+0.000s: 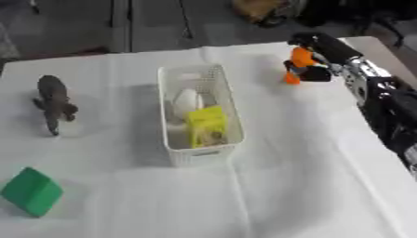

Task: Pick up objects on the table and place them in the box.

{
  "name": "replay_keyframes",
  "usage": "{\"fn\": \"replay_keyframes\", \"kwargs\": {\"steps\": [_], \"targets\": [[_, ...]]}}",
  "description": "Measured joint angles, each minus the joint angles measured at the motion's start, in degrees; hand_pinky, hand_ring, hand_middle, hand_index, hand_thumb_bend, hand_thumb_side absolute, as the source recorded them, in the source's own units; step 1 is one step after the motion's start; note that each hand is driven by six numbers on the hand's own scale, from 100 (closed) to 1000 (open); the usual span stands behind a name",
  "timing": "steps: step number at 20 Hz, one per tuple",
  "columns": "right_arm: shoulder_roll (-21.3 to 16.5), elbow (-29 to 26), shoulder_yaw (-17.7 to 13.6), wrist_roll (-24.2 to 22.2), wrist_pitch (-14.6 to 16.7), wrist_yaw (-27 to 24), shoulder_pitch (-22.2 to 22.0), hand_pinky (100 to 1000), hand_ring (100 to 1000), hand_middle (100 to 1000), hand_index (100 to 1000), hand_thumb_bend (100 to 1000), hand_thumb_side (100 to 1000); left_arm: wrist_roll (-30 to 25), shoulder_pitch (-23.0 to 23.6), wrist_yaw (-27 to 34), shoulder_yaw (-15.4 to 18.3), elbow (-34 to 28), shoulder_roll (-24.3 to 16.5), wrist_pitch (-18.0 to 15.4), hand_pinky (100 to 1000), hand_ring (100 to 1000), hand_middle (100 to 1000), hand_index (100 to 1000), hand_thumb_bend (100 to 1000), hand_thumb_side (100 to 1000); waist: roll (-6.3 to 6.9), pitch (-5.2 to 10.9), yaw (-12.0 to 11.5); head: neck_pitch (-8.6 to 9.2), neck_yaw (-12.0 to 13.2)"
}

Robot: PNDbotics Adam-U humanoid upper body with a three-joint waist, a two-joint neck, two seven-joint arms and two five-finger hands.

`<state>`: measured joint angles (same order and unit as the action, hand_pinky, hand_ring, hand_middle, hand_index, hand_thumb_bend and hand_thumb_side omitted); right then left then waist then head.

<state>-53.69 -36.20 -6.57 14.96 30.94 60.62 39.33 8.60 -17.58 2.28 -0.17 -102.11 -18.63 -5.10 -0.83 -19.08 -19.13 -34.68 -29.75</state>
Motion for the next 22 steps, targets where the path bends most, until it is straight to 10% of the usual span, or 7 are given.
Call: {"fn": "replay_keyframes", "kwargs": {"steps": [10, 11, 14, 17, 22], "targets": [[-0.2, 1.1, -0.4, 0.7, -0.6, -1.2, -0.6, 951, 955, 938, 953, 241, 899, -0.2, 0.0, 0.2, 0.0, 0.0, 0.0, -0.1, 647, 711, 690, 777, 200, 1000, 0.25, 0.00, 0.1, 0.01, 0.0], [-0.3, 1.1, -0.4, 0.6, -0.6, -1.4, -0.6, 799, 894, 905, 928, 211, 823, -0.2, 0.0, 0.2, 0.0, 0.0, 0.0, -0.1, 647, 711, 690, 777, 200, 1000, 0.31, 0.00, 0.2, 0.01, 0.0], [-0.3, 1.4, -0.5, 0.2, -0.3, -2.7, -0.6, 728, 855, 886, 916, 176, 729, -0.2, 0.0, 0.2, 0.0, 0.0, 0.0, -0.1, 647, 711, 690, 777, 199, 1000, 0.35, 0.00, 0.3, 0.01, 0.0], [-0.5, 1.8, -0.8, -0.8, -0.2, -4.4, -0.5, 460, 687, 808, 865, 149, 192, -0.2, 0.0, 0.2, 0.0, 0.0, 0.0, -0.1, 648, 712, 691, 777, 199, 1000, 0.39, 0.03, 0.5, 0.01, 0.0], [-0.5, 2.5, -1.2, -2.3, 0.3, -8.7, -0.5, 262, 534, 715, 764, 130, 125, -0.2, 0.0, 0.2, 0.0, 0.0, 0.0, -0.1, 649, 712, 691, 777, 197, 1000, 0.62, 0.03, 1.0, 0.02, 0.0]]}}
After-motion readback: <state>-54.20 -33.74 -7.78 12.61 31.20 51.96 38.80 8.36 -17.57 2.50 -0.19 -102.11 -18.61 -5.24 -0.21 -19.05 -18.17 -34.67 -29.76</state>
